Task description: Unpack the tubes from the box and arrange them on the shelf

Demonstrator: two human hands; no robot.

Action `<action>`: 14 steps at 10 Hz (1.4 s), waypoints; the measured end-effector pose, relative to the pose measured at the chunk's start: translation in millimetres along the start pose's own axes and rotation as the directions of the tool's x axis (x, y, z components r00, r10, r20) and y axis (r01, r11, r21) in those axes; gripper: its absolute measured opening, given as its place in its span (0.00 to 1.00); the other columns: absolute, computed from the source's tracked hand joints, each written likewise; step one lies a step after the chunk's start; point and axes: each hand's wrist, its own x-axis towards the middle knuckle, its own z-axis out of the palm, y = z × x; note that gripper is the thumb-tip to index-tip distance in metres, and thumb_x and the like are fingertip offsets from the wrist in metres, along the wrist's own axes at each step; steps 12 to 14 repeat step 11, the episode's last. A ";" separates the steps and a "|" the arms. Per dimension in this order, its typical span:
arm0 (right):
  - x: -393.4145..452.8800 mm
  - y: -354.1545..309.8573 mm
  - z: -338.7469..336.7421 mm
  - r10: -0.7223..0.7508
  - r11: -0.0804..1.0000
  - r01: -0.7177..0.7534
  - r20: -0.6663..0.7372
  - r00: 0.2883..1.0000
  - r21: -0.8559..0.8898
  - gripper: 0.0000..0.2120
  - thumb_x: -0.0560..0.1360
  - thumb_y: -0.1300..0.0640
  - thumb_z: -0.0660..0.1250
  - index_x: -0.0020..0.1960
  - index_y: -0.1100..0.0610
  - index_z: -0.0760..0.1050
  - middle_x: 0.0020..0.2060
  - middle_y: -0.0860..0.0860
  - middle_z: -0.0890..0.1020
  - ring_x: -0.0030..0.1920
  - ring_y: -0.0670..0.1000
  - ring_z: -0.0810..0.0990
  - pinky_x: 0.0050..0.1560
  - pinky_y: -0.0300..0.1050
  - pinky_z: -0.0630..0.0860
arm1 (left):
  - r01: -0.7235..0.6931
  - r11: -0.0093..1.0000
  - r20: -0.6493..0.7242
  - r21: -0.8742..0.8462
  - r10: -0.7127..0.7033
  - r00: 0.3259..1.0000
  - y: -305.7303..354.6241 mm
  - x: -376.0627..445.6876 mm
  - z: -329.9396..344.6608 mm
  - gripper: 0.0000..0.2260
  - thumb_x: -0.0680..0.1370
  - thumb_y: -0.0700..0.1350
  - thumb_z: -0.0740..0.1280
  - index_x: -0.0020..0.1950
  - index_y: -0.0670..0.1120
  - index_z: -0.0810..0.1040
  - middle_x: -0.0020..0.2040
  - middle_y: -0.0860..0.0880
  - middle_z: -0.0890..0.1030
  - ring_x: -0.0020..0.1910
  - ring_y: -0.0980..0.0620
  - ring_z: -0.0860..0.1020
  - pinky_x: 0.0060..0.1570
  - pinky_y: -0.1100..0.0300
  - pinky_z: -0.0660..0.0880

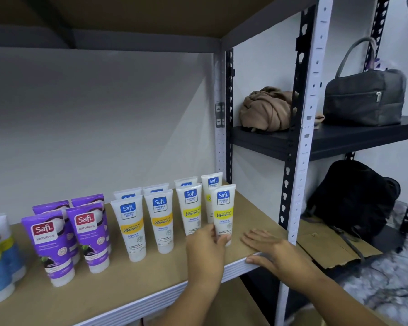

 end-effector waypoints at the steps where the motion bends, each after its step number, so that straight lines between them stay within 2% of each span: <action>1: 0.4 2.4 3.0 -0.010 1.000 0.010 -0.013 1.000 -0.020 0.30 0.75 0.32 0.58 0.74 0.40 0.63 0.72 0.33 0.61 0.74 0.33 0.54 0.76 0.34 0.49 | 0.007 0.999 -0.040 0.033 -0.005 0.999 -5.8 8.5 11.6 0.08 0.72 0.45 0.76 0.51 0.49 0.85 0.46 0.56 0.86 0.46 0.61 0.82 0.51 0.61 0.81; 3: -0.3 2.2 2.9 -0.015 1.000 0.016 0.003 1.000 -0.024 0.30 0.75 0.32 0.56 0.75 0.41 0.63 0.72 0.34 0.60 0.74 0.33 0.53 0.76 0.32 0.46 | 0.045 0.995 -0.079 0.087 -0.038 0.996 -15.8 18.0 24.0 0.08 0.75 0.49 0.73 0.53 0.51 0.83 0.47 0.57 0.85 0.48 0.60 0.82 0.52 0.56 0.81; 4: -1.0 -1.0 -0.6 -0.006 0.999 0.007 0.020 1.000 -0.036 0.30 0.76 0.33 0.56 0.75 0.42 0.61 0.72 0.33 0.58 0.74 0.32 0.52 0.72 0.26 0.41 | 0.050 0.994 -0.085 0.101 -0.041 0.996 -17.3 19.7 26.4 0.08 0.75 0.49 0.72 0.54 0.51 0.83 0.48 0.57 0.85 0.49 0.59 0.82 0.53 0.55 0.81; 5: -1.7 -2.0 -2.0 0.005 0.999 -0.004 0.028 1.000 -0.035 0.31 0.75 0.33 0.56 0.75 0.42 0.62 0.72 0.34 0.59 0.74 0.33 0.52 0.71 0.26 0.41 | 0.049 0.992 -0.089 0.117 -0.039 0.995 -16.2 21.2 26.8 0.09 0.75 0.49 0.73 0.54 0.51 0.83 0.48 0.56 0.85 0.49 0.58 0.82 0.52 0.54 0.80; 8: -1.8 -7.9 -5.4 0.010 1.000 -0.009 0.041 0.999 -0.021 0.37 0.71 0.29 0.49 0.76 0.43 0.61 0.74 0.36 0.60 0.74 0.34 0.52 0.72 0.28 0.42 | 0.053 0.990 -0.103 0.130 -0.039 0.994 -16.4 23.5 28.2 0.12 0.74 0.50 0.74 0.56 0.49 0.83 0.51 0.53 0.85 0.51 0.56 0.83 0.53 0.53 0.81; 9: -3.0 -9.3 -5.3 0.016 1.000 -0.016 0.027 1.000 0.004 0.32 0.75 0.32 0.55 0.75 0.43 0.62 0.75 0.38 0.61 0.75 0.35 0.53 0.74 0.31 0.45 | 0.056 0.991 -0.099 0.118 -0.045 0.994 -15.4 22.5 27.1 0.12 0.74 0.50 0.74 0.56 0.49 0.83 0.51 0.54 0.85 0.51 0.56 0.83 0.53 0.54 0.81; 10: -3.5 -10.2 -5.7 0.025 1.000 -0.025 0.026 0.999 0.010 0.29 0.77 0.36 0.59 0.76 0.43 0.62 0.75 0.37 0.61 0.75 0.35 0.54 0.76 0.33 0.47 | 0.061 0.993 -0.072 0.105 -0.054 0.996 -14.2 22.0 24.7 0.11 0.74 0.50 0.74 0.55 0.50 0.83 0.49 0.55 0.85 0.49 0.58 0.83 0.52 0.55 0.81; 11: -7.8 -13.3 -12.3 0.035 0.998 -0.037 0.029 0.999 0.043 0.29 0.77 0.37 0.60 0.76 0.43 0.62 0.72 0.34 0.60 0.74 0.33 0.53 0.74 0.32 0.48 | 0.037 0.999 -0.055 0.028 -0.035 0.998 -9.5 16.2 12.0 0.09 0.73 0.46 0.76 0.52 0.49 0.84 0.47 0.57 0.85 0.47 0.62 0.83 0.49 0.66 0.79; 14: -7.8 -13.3 -12.3 0.035 0.998 -0.037 0.029 0.999 0.043 0.29 0.77 0.37 0.60 0.76 0.43 0.62 0.72 0.34 0.60 0.74 0.33 0.53 0.74 0.32 0.48 | 0.037 0.999 -0.055 0.028 -0.035 0.998 -9.5 16.2 12.0 0.09 0.73 0.46 0.76 0.52 0.49 0.84 0.47 0.57 0.85 0.47 0.62 0.83 0.49 0.66 0.79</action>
